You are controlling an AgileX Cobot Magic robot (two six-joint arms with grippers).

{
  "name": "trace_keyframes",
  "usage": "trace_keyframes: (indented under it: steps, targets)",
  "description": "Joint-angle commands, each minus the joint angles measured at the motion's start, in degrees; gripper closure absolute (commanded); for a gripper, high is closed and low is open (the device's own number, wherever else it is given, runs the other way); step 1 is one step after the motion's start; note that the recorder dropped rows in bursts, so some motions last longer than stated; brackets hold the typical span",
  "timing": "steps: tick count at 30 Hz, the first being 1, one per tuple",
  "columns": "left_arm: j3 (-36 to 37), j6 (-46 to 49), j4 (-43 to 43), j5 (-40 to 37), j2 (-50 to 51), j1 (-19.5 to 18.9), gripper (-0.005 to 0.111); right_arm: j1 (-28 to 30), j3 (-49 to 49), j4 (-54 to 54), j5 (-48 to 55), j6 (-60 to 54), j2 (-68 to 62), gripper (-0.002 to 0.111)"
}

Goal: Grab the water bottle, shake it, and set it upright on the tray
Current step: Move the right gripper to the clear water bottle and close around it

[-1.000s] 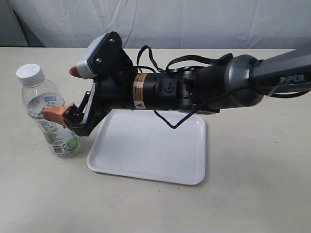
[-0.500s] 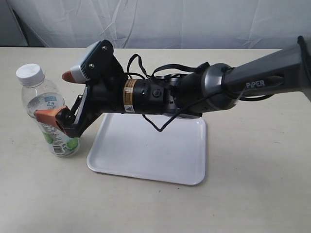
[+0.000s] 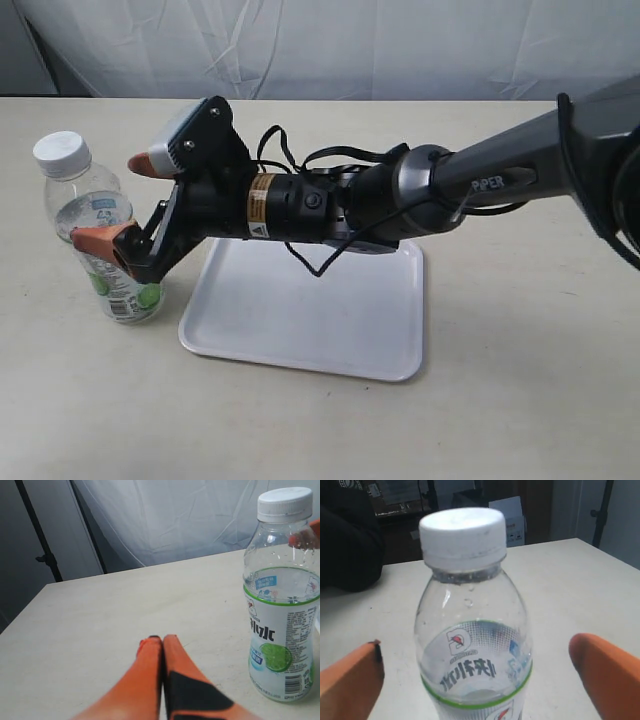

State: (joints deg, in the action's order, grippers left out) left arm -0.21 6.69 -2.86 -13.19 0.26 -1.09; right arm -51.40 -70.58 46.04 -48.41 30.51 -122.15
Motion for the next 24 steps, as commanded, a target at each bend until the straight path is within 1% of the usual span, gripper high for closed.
trace_keyframes:
  steps: [1, 6, 9, 12, 16, 24]
  targets:
    - [0.21, -0.23, 0.16, -0.12, -0.26, 0.03, 0.106, -0.7, -1.81, -0.45, -1.09, -0.36, -1.75, 0.004]
    - [0.21, -0.23, 0.16, -0.12, -0.26, 0.03, 0.106, -2.96, -5.06, -0.58, -0.23, -0.5, -4.73, 0.004]
    - [0.21, -0.13, 0.16, -0.12, -0.26, 0.03, 0.106, -3.55, -7.27, -2.22, 3.12, -0.5, -7.16, 0.004]
    - [0.21, -0.13, 0.16, -0.12, -0.26, 0.03, 0.106, -3.55, -7.41, -6.57, 3.36, -0.5, -8.42, 0.004]
    - [0.21, -0.23, 0.16, -0.12, -0.26, 0.03, 0.106, -3.55, -7.41, -7.73, 1.5, -0.5, -8.42, 0.004]
    - [0.21, -0.23, 0.16, -0.12, -0.26, 0.03, 0.106, -4.29, -7.41, -10.88, 2.36, -0.5, -8.42, 0.004]
